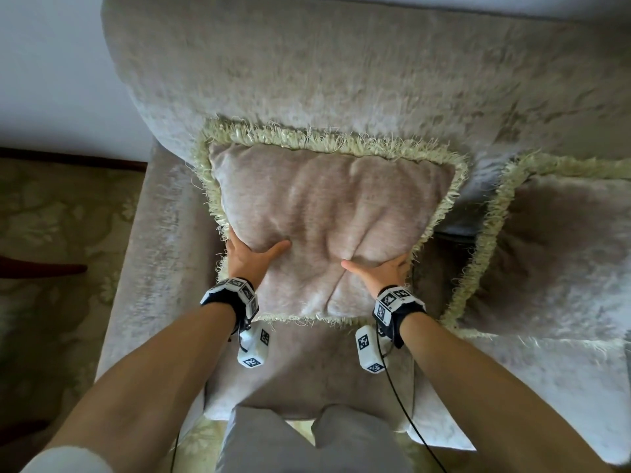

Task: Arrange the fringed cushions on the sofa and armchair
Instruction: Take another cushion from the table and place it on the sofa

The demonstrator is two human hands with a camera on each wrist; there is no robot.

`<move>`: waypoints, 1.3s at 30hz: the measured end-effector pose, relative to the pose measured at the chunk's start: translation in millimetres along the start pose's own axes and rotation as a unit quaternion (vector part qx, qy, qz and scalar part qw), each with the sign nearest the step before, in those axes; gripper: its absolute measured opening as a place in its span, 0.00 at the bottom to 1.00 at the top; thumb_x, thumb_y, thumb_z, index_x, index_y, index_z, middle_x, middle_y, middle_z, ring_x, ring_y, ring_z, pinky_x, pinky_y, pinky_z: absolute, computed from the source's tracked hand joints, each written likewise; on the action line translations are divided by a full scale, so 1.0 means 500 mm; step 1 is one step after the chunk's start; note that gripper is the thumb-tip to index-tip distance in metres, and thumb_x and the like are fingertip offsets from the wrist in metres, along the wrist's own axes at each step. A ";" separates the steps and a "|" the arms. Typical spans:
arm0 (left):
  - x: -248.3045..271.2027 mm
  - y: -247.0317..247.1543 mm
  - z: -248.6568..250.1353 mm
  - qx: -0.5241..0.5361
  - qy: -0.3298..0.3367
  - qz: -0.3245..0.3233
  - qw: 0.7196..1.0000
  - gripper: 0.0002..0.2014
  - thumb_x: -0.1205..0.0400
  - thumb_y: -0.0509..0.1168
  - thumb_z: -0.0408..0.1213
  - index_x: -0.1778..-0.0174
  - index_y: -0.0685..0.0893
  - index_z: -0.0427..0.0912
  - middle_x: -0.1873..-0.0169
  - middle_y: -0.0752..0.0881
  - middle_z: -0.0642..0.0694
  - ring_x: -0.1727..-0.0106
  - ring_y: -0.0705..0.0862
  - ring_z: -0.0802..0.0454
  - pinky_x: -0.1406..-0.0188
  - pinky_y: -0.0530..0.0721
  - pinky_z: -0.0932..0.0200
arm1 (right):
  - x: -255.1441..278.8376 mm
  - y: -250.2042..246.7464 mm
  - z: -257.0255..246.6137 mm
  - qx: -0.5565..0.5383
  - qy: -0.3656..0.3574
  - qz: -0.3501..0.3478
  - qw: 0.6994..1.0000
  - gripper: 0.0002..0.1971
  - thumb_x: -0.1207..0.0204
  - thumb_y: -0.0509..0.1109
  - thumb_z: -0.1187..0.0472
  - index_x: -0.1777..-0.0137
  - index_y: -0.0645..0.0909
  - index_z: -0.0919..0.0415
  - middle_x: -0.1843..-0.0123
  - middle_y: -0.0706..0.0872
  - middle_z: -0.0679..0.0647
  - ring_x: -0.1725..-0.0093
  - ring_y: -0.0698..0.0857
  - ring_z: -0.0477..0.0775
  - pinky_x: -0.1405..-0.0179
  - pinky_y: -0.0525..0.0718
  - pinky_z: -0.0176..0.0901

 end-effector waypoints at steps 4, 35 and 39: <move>-0.002 0.001 0.000 -0.009 0.002 0.000 1.000 0.65 0.41 0.82 0.62 0.16 0.50 0.48 0.24 0.67 0.38 0.24 0.70 0.36 0.24 0.69 0.41 | -0.005 -0.007 0.008 -0.031 -0.009 0.012 0.999 0.74 0.49 0.87 0.40 0.16 0.38 0.62 0.16 0.51 0.66 0.18 0.59 0.68 0.21 0.64 0.65; 0.228 -0.108 0.143 -0.070 0.150 0.081 0.983 0.40 0.27 0.68 0.65 0.21 0.60 0.65 0.19 0.62 0.45 0.21 0.63 0.42 0.28 0.67 0.30 | 0.153 -0.153 -0.088 -0.042 -0.250 0.004 0.967 0.47 0.31 0.80 0.49 0.17 0.56 0.43 0.17 0.58 0.56 0.20 0.64 0.61 0.27 0.68 0.55; 0.283 -0.131 0.165 -0.041 0.171 0.102 0.979 0.38 0.27 0.69 0.63 0.22 0.62 0.64 0.22 0.65 0.45 0.23 0.66 0.43 0.28 0.69 0.31 | 0.193 -0.174 -0.100 -0.028 -0.271 0.001 0.962 0.46 0.33 0.80 0.49 0.18 0.57 0.42 0.18 0.61 0.57 0.23 0.68 0.62 0.28 0.71 0.57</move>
Point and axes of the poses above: each hand's wrist, its own x-axis away from the middle knuckle, its own y-axis out of the palm, z = x × y, the point moved 7 cm from there along -x, towards the middle knuckle
